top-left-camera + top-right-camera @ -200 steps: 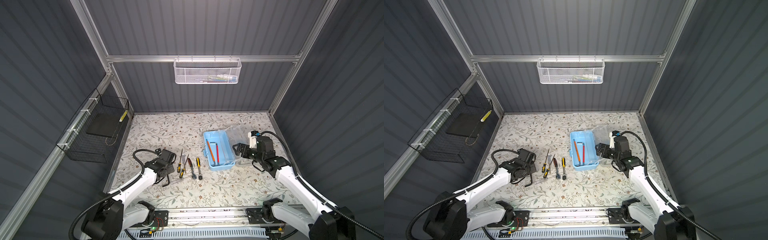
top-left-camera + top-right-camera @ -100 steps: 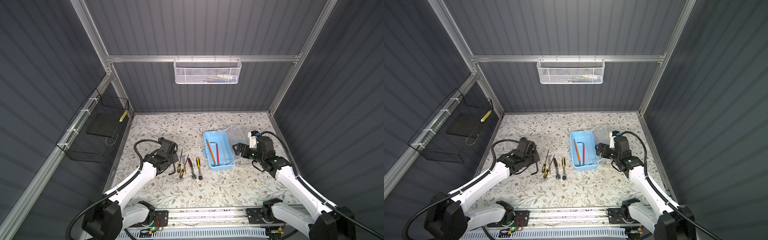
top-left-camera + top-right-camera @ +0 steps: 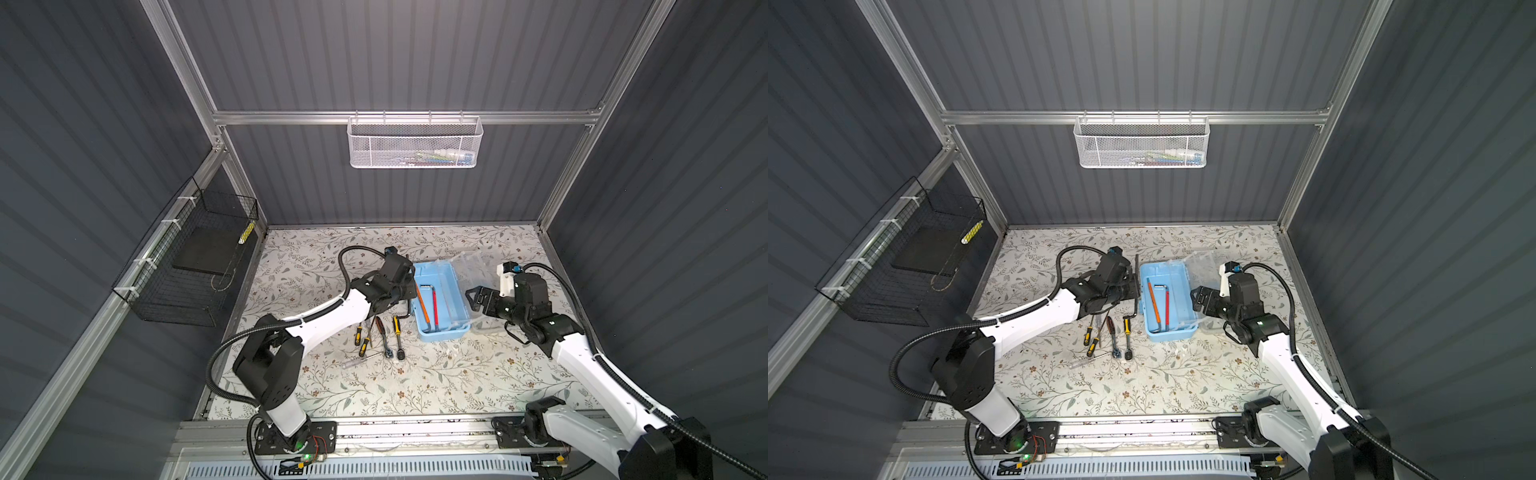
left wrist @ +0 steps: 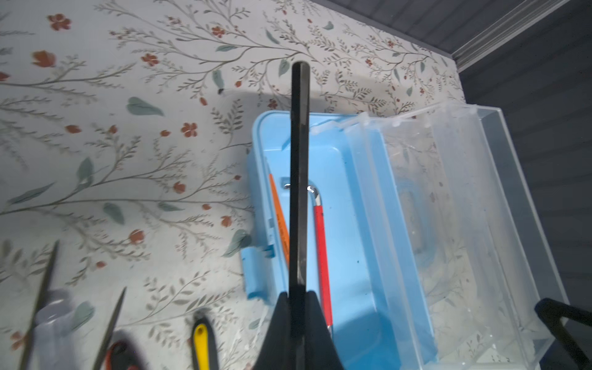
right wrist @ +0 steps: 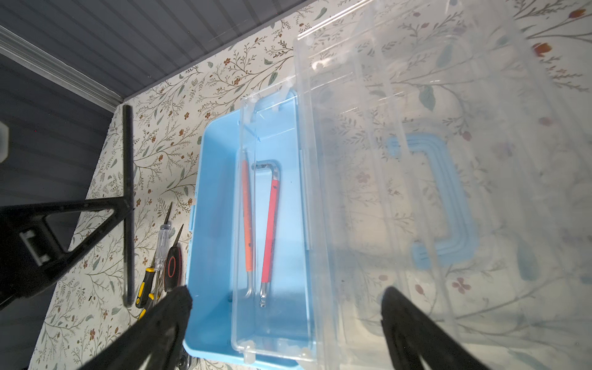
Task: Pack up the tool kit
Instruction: 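Carry the black file over the blue box and lower it inside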
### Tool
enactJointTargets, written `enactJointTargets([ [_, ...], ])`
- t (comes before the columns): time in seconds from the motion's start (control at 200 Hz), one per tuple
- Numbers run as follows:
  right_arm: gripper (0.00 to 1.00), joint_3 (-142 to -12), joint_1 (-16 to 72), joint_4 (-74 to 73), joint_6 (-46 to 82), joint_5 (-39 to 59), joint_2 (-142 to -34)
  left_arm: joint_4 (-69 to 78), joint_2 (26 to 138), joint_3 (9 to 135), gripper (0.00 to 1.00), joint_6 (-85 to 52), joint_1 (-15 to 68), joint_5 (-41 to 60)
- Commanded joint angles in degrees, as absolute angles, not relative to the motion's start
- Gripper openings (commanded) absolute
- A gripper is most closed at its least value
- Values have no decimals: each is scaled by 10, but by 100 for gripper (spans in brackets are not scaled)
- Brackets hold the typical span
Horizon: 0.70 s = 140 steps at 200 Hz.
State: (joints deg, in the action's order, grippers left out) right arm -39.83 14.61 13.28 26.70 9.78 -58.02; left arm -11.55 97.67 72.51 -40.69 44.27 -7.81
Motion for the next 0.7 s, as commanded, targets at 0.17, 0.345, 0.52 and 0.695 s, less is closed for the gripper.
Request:
enactJointTargets([
  [0.17, 96, -388, 143, 156, 247, 77, -553, -61, 1050, 795, 0, -446, 470, -41],
  [0.345, 97, -388, 138, 166, 241, 71, -543, -60, 1102, 829, 0, -467, 472, -38],
  [0.52, 97, -384, 132, 172, 237, 68, -534, -71, 1138, 847, 0, -485, 472, -26],
  [0.695, 97, -382, 127, 172, 237, 70, -534, -70, 1150, 844, 0, -497, 472, -23],
])
